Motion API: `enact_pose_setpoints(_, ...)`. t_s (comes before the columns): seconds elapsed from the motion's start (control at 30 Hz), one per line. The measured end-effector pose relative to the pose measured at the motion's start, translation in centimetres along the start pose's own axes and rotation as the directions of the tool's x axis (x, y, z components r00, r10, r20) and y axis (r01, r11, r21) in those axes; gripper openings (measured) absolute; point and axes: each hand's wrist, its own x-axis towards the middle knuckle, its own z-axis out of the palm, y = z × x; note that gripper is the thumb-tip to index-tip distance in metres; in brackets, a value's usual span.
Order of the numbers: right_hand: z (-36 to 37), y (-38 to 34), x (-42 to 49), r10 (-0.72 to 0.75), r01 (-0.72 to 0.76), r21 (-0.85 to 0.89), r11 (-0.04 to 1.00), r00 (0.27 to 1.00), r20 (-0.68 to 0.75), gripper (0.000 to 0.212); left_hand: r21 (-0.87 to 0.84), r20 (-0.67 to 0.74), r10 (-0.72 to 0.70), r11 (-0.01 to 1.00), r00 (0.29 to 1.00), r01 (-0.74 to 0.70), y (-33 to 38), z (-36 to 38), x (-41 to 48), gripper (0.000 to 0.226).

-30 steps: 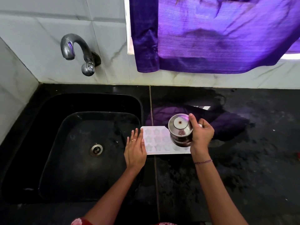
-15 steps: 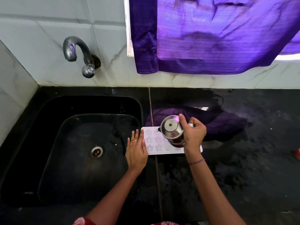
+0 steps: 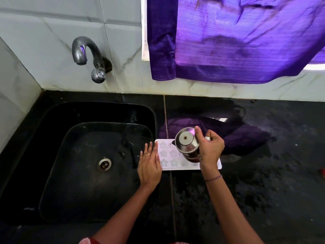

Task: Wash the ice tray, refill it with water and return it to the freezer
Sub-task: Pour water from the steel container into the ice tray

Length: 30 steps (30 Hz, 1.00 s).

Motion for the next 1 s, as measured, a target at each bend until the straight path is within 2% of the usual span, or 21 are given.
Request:
enact_pose_setpoints(0.23,-0.5,0.8,0.1,0.183,-0.177,0.171,0.969,0.983,-0.018,0.059,-0.010,-0.012,0.000,1.000,1.000,0.000,-0.2,0.3,0.0,0.055)
enact_pose_setpoints(0.37,-0.9,1.2,-0.3,0.225,-0.215,0.237,0.947,0.974,-0.015,0.058,-0.011,-0.010,-0.002,1.000,1.000,0.002,-0.2,0.3,-0.1,0.055)
enact_pose_setpoints(0.67,-1.7,2.2,-2.0,0.173,-0.172,0.135,0.976,0.985,0.006,0.055,-0.018,-0.013,0.000,1.000,1.000,0.000,-0.1,0.3,0.0,0.056)
enact_pose_setpoints(0.87,-1.7,2.1,-2.7,0.044,-0.045,0.037,0.998,0.998,0.039,0.061,-0.021,-0.016,-0.001,1.000,1.000,0.001,-0.2,0.3,0.0,0.056)
enact_pose_setpoints(1.0,-1.9,2.1,-2.8,-0.009,0.009,-0.008,1.000,0.999,0.037,0.057,-0.021,-0.016,0.004,1.000,1.000,-0.004,0.0,0.1,0.0,0.057)
